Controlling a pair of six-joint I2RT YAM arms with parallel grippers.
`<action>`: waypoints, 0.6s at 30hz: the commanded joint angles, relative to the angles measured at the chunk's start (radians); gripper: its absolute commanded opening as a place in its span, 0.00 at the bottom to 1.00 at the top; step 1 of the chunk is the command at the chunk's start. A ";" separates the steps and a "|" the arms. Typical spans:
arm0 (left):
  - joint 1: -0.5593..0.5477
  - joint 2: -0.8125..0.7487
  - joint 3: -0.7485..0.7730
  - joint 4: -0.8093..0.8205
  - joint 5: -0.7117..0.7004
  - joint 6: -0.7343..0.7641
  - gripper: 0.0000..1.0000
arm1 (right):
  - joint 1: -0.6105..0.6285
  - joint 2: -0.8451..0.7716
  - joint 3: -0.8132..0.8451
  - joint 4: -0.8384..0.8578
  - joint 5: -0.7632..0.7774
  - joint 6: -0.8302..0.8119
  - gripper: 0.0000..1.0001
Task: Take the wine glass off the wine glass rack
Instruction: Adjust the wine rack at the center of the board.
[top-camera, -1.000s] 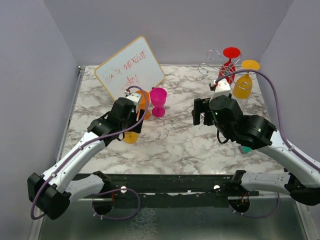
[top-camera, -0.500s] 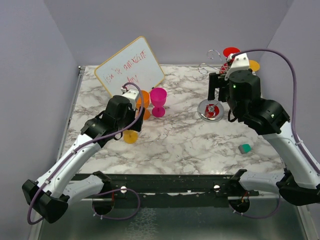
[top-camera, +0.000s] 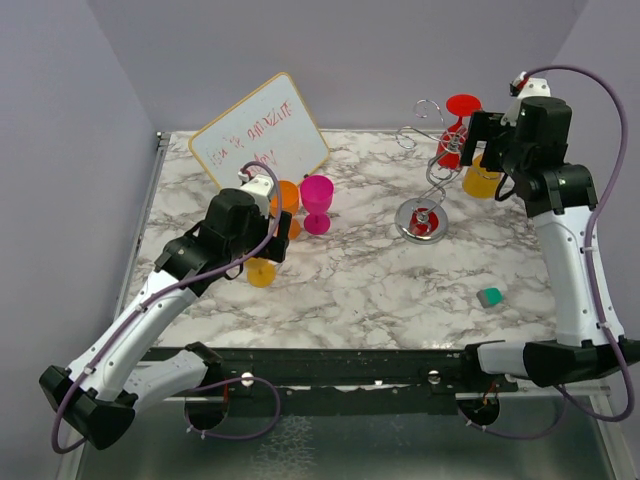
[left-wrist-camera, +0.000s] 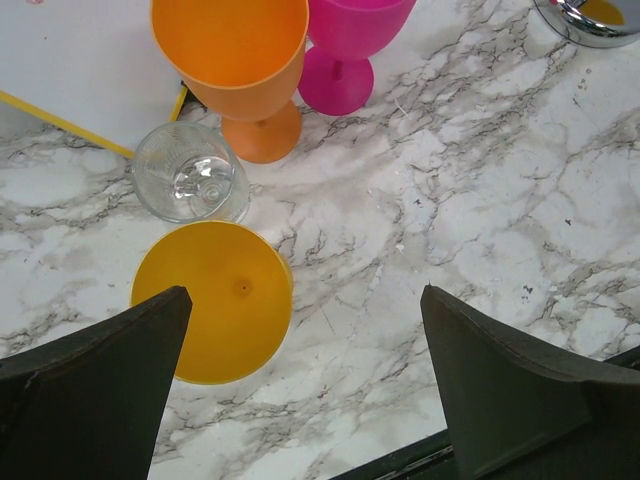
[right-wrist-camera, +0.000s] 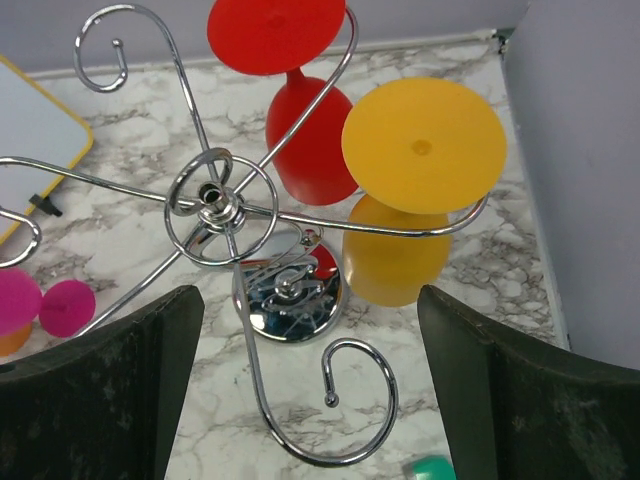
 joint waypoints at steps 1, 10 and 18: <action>0.003 -0.027 0.028 -0.031 0.017 0.000 0.99 | -0.075 0.013 -0.027 0.012 -0.286 0.021 0.94; 0.002 -0.010 0.022 -0.031 0.012 -0.001 0.99 | -0.098 -0.019 -0.070 0.003 -0.344 0.056 0.94; 0.002 -0.014 0.030 -0.031 0.010 0.000 0.99 | -0.100 -0.058 -0.085 -0.025 -0.369 0.075 0.94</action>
